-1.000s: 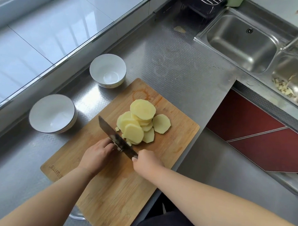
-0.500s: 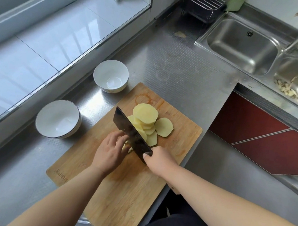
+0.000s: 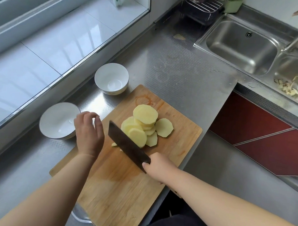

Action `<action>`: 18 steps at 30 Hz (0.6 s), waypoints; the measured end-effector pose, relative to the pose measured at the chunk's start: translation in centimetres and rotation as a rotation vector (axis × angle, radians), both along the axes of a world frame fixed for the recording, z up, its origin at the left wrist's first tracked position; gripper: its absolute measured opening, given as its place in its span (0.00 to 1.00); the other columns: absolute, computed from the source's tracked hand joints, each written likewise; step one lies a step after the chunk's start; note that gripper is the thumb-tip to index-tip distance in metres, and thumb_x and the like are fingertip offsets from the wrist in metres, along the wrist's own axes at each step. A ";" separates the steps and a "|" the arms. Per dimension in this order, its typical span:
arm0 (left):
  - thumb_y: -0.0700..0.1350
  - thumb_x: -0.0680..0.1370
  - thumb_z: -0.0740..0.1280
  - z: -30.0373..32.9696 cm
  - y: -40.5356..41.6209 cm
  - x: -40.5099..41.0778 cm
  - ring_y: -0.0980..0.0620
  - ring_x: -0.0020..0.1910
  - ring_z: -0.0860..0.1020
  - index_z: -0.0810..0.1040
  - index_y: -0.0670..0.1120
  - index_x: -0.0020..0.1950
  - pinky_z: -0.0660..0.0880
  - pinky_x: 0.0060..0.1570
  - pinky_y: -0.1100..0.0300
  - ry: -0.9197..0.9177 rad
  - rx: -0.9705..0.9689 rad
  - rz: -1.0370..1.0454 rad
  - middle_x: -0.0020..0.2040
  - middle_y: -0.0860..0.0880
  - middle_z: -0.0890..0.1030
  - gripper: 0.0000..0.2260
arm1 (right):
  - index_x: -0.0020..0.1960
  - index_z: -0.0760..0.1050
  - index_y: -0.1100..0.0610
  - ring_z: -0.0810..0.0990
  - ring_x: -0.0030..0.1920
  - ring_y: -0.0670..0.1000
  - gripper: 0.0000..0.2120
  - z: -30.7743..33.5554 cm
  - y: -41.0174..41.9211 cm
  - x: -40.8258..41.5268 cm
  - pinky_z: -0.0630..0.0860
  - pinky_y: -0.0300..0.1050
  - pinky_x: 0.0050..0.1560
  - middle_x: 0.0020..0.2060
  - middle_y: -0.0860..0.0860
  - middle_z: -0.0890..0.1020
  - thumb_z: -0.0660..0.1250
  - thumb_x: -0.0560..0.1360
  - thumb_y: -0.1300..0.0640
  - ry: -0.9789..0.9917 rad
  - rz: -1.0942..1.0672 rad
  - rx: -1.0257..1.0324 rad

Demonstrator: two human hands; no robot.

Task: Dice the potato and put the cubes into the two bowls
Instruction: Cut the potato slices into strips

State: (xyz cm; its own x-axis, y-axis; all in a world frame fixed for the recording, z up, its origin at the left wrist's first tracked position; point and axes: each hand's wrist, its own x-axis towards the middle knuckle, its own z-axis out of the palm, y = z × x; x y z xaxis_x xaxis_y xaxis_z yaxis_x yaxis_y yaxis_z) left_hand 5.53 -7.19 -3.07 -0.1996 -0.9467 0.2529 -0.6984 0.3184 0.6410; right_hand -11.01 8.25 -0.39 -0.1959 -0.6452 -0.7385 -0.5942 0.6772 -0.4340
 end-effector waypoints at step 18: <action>0.44 0.81 0.62 0.8 0.2 -0.8 0.49 0.55 0.72 0.77 0.42 0.54 0.65 0.54 0.60 -0.160 0.098 -0.186 0.53 0.47 0.77 0.08 | 0.58 0.76 0.57 0.79 0.49 0.58 0.16 -2.2 -1.0 -1.4 0.77 0.49 0.46 0.51 0.55 0.80 0.56 0.82 0.49 0.239 0.100 -0.049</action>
State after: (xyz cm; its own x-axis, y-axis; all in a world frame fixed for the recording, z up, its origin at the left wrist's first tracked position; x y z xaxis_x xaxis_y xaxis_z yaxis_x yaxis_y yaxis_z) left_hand 4.71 -6.97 -2.30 -0.4024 -0.9085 0.1126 -0.7287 0.3923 0.5613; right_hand -12.39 7.29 -2.63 -0.2947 -0.7040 -0.6462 -0.7468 0.5916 -0.3038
